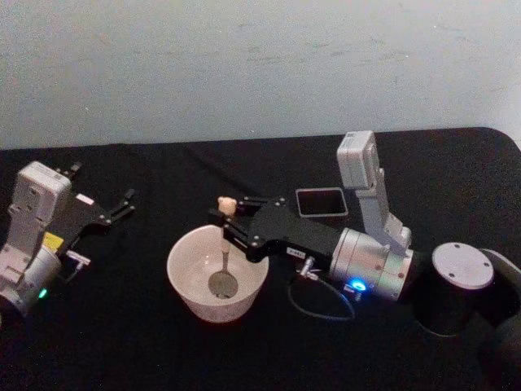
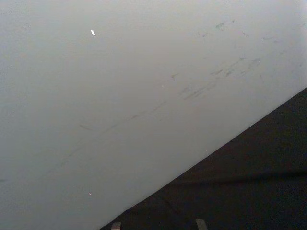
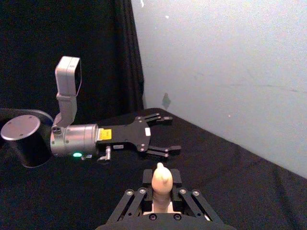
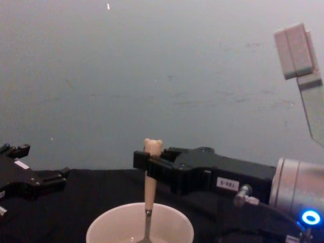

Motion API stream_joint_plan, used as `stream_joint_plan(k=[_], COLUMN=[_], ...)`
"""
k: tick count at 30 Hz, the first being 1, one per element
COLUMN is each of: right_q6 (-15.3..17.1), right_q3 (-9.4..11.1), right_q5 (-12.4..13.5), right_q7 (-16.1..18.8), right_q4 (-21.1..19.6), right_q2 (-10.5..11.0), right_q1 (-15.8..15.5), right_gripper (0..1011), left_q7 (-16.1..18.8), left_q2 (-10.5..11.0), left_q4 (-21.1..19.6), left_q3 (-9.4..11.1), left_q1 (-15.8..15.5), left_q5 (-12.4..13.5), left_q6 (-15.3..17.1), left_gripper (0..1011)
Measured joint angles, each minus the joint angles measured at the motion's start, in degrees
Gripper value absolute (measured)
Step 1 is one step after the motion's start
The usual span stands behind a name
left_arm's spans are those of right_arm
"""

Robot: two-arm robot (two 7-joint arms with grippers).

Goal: Pick up the stirring spoon with one hand, stir inside the cup, then place it back in its original position.

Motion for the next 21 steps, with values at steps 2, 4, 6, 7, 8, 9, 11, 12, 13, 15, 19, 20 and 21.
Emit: stream_joint_plan(k=[2, 4, 6, 7, 8, 9, 11, 12, 13, 15, 19, 20, 21], right_q6=[0.0, -0.1, -0.2, -0.3, -0.4, -0.5, -0.6, -0.7, -0.7, -0.9, -1.3, -1.4, -1.6], right_q3=[-0.3, -0.7, -0.9, -1.0, -1.3, -1.5, -1.7, -1.8, -1.9, -2.1, -2.5, -2.6, -2.6], right_q5=[-0.2, -0.6, -0.9, -1.0, -1.3, -1.5, -1.8, -1.9, -2.0, -2.3, -3.0, -3.2, -3.5], right_q7=[0.3, 0.4, 0.6, 0.7, 0.8, 1.0, 1.1, 1.1, 1.2, 1.3, 1.4, 1.4, 1.4], right_q4=[0.3, 0.7, 0.9, 1.1, 1.4, 1.7, 2.0, 2.2, 2.4, 3.2, 4.5, 4.8, 5.4], right_q2=[-0.2, -0.5, -0.6, -0.7, -0.9, -1.1, -1.3, -1.4, -1.5, -2.0, -2.9, -3.1, -3.5], right_q1=[0.1, 0.2, 0.3, 0.4, 0.5, 0.7, 0.9, 1.0, 1.0, 1.5, 2.2, 2.4, 2.7], right_gripper=[214, 213, 213, 213, 213, 214, 213, 213, 213, 213, 213, 213, 213], left_q7=[0.0, 0.0, 0.0, 0.0, 0.0, 0.0, 0.0, 0.0, 0.0, 0.0, 0.0, 0.0, 0.0], left_q2=[0.0, 0.0, 0.0, 0.0, 0.0, 0.0, 0.0, 0.0, 0.0, 0.0, 0.0, 0.0, 0.0], left_q4=[0.0, 0.0, 0.0, 0.0, 0.0, 0.0, 0.0, 0.0, 0.0, 0.0, 0.0, 0.0, 0.0], left_q3=[0.0, 0.0, 0.0, 0.0, 0.0, 0.0, 0.0, 0.0, 0.0, 0.0, 0.0, 0.0, 0.0], left_q1=[0.0, 0.0, 0.0, 0.0, 0.0, 0.0, 0.0, 0.0, 0.0, 0.0, 0.0, 0.0, 0.0], left_q5=[0.0, 0.0, 0.0, 0.0, 0.0, 0.0, 0.0, 0.0, 0.0, 0.0, 0.0, 0.0, 0.0], left_q6=[0.0, 0.0, 0.0, 0.0, 0.0, 0.0, 0.0, 0.0, 0.0, 0.0, 0.0, 0.0, 0.0], left_gripper=[1001, 1001, 1001, 1001, 1001, 1001, 1001, 1002, 1001, 1002, 1001, 1001, 1001])
